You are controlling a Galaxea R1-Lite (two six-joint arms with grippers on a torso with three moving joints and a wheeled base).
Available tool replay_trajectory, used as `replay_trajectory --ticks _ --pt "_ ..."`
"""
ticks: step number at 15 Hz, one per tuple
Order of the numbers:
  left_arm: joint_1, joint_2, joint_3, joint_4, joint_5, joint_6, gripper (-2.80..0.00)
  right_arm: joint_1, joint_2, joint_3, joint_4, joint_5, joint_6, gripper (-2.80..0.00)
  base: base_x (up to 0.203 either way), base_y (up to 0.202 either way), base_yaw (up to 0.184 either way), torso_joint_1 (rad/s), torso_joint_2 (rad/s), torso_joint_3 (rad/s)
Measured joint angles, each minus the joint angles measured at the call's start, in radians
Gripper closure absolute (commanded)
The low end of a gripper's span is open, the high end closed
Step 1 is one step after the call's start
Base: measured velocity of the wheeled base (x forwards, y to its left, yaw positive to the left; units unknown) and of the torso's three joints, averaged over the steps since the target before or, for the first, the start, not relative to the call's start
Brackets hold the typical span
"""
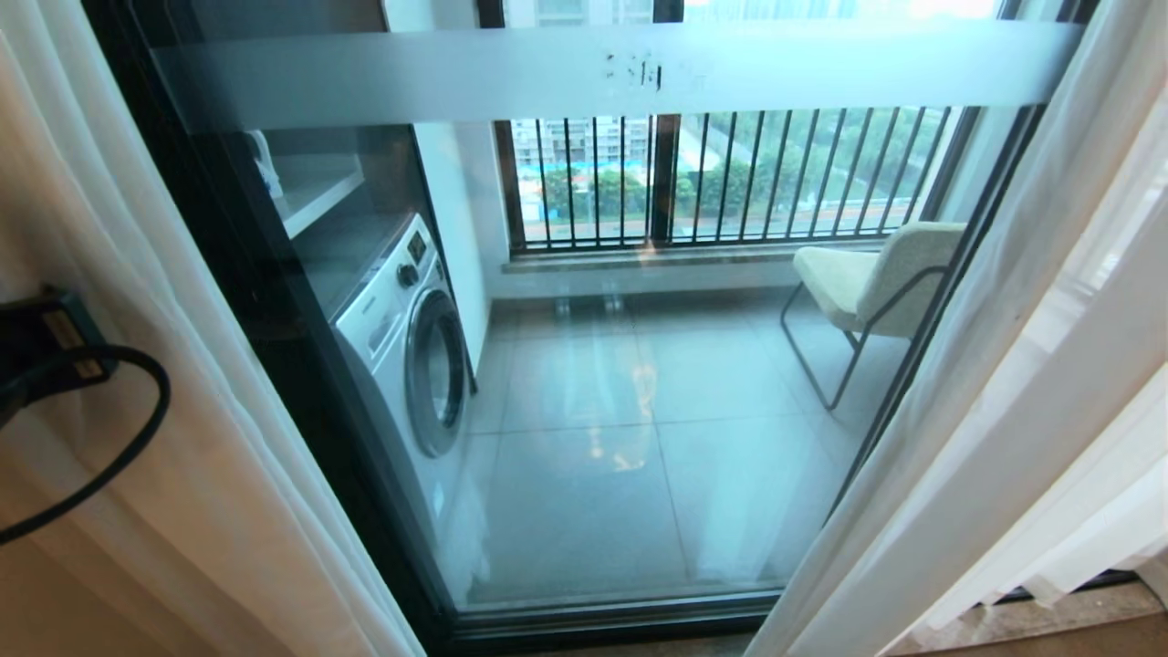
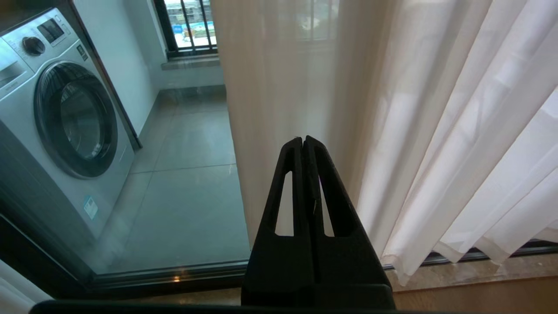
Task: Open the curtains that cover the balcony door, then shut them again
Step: Pull the inner curtains open on both sides
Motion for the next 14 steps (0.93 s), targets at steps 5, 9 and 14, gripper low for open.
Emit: replay_trajectory --ticks 5,9,14 --pt "0.000 0.000 -0.001 -0.003 0.001 -0.001 0.00 0.000 0.000 0.000 0.000 0.000 0.000 0.00 0.000 0.000 0.000 0.000 0.00 0.000" --pt "0.000 -0.005 0.011 -0.009 0.000 0.001 0.00 0.000 0.000 0.000 -0.001 0.000 0.000 0.00 0.000 0.000 0.000 0.000 0.00 0.000" --pt "0.014 -0.006 0.000 -0.003 0.000 0.003 0.00 0.000 0.000 0.000 0.000 0.000 0.000 0.00 0.000 0.000 0.000 0.000 0.00 0.000"
